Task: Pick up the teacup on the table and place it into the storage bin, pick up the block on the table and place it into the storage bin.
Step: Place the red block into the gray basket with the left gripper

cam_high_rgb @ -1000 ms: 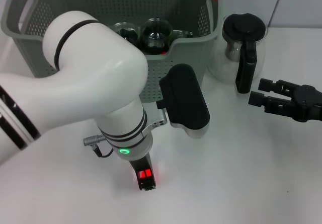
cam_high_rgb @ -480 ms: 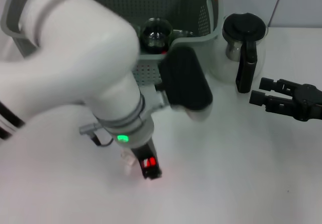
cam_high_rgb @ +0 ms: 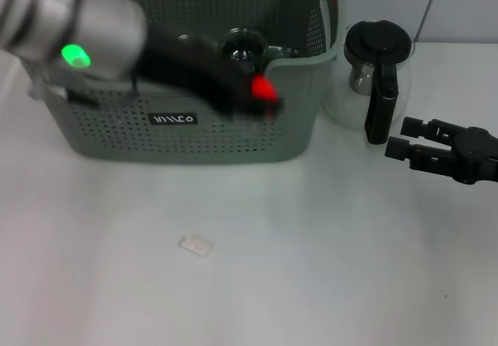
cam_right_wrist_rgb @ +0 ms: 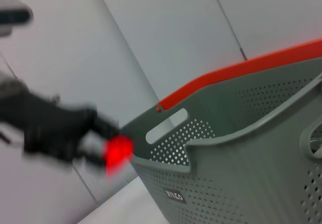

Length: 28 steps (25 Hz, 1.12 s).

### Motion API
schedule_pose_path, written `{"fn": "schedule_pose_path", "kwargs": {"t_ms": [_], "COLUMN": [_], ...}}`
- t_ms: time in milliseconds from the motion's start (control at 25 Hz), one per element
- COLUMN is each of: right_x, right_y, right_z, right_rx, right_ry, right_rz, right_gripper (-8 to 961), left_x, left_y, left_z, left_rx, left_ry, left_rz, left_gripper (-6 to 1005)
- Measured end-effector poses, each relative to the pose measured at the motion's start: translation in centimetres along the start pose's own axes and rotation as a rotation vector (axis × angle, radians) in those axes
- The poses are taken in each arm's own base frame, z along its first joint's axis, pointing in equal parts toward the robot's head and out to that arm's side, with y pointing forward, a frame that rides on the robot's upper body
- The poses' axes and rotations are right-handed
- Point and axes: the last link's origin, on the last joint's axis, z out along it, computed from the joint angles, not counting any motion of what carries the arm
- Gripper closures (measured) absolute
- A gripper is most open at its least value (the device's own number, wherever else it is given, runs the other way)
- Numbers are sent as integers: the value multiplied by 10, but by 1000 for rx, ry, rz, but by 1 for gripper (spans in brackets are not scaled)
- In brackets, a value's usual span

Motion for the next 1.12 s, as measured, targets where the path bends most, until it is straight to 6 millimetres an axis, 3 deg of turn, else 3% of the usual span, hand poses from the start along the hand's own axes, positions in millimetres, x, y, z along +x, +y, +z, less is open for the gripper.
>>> {"fn": "schedule_pose_path", "kwargs": {"t_ms": [120,200,400,600,760,1120], "right_x": [-1,-1,-1,0,-1,-2], "right_y": [0,0,1,2,2,1], "right_z": [1,1,2,2,3,3], "right_rx": [-1,-2,-9,-10,-12,-9], "right_ry": [0,-1,-4,-6,-8,-8], "right_rz": [-2,-3,0,0,-2,-4], "right_gripper": [69,69,68,68,68,69], "left_x": [14,25,39,29,16,3], "left_y": [-23,-36,-78,-113,-124,-119], "left_z": [-16,-13,23,69,86,100], "left_rx": [54,104,245,373,438,432], "left_ry": [153,205,196,112,49,-8], "left_rz": [-72,-93,-148,-190,-181,-168], "left_gripper": [588,587,587,587,588,556]}}
